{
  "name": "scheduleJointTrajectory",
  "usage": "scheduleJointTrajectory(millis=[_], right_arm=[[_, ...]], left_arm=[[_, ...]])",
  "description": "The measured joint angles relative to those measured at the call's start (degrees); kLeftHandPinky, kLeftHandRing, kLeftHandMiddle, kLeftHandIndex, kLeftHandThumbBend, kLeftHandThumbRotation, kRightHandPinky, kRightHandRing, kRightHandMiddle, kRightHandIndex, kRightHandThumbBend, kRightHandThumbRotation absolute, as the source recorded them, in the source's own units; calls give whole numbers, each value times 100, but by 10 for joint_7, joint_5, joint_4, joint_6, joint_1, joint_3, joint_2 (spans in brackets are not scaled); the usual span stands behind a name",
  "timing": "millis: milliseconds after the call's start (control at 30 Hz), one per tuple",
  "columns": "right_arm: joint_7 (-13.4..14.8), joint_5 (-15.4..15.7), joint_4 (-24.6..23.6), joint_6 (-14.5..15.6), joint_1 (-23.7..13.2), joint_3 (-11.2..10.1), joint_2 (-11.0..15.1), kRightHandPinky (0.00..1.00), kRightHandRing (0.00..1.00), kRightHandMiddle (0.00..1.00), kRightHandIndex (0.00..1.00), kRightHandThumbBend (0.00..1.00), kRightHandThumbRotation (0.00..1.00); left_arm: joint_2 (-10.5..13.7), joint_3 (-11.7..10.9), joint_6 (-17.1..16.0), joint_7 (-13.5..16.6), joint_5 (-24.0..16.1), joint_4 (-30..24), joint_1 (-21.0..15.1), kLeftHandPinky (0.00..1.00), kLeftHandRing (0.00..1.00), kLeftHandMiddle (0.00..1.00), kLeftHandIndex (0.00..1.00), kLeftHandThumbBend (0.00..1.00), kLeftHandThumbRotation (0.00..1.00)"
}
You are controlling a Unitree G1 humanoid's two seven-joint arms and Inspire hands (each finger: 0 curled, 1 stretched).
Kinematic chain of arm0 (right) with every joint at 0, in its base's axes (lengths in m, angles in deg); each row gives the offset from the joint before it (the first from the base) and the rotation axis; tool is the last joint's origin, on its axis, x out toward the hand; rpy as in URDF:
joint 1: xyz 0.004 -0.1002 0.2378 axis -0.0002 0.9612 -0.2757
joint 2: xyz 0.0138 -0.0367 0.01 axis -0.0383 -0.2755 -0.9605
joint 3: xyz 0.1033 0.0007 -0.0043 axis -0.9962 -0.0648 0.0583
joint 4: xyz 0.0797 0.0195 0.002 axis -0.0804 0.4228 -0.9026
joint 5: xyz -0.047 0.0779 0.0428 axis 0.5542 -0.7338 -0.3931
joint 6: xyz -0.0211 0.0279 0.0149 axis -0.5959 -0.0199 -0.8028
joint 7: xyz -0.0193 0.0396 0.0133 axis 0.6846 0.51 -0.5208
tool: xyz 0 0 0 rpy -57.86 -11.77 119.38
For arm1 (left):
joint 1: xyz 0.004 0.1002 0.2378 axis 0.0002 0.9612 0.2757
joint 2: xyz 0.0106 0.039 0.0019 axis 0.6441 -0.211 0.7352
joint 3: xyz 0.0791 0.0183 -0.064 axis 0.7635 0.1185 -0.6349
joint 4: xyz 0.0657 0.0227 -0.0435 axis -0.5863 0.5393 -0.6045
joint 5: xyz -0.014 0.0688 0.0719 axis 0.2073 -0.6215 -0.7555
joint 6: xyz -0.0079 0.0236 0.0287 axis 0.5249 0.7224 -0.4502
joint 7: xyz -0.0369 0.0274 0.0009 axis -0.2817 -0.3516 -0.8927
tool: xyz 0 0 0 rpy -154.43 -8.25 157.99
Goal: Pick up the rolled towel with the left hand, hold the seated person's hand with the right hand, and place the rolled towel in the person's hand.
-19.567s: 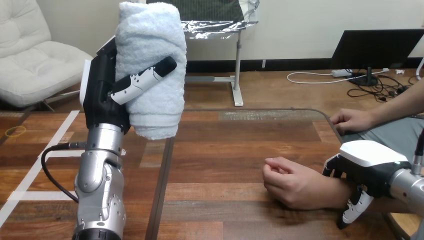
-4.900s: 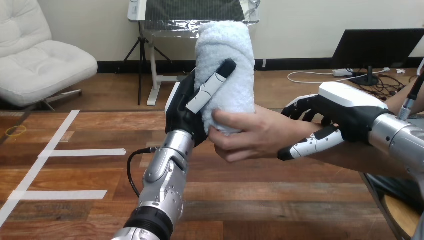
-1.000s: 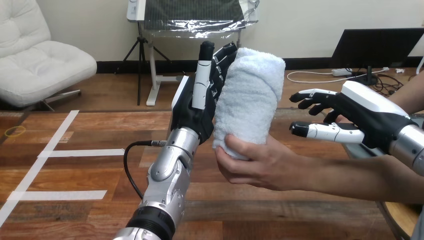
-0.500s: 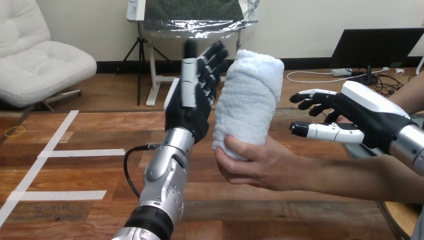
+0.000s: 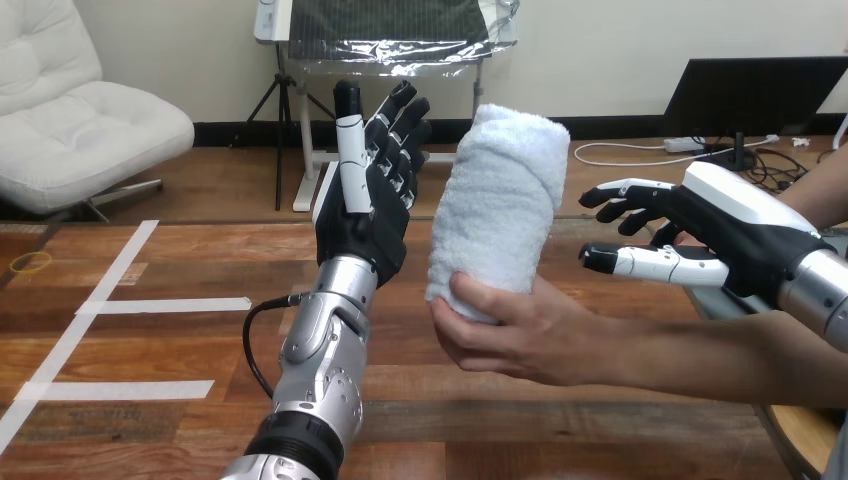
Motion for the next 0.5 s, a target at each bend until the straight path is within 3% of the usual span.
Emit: scheduleJointTrajectory(millis=[500], right_arm=[[0,0,0,0,0,0,0,62,76,81,85,100,100]], left_arm=[[0,1,-7,12,-14,0,0,100,98,93,89,74,100]])
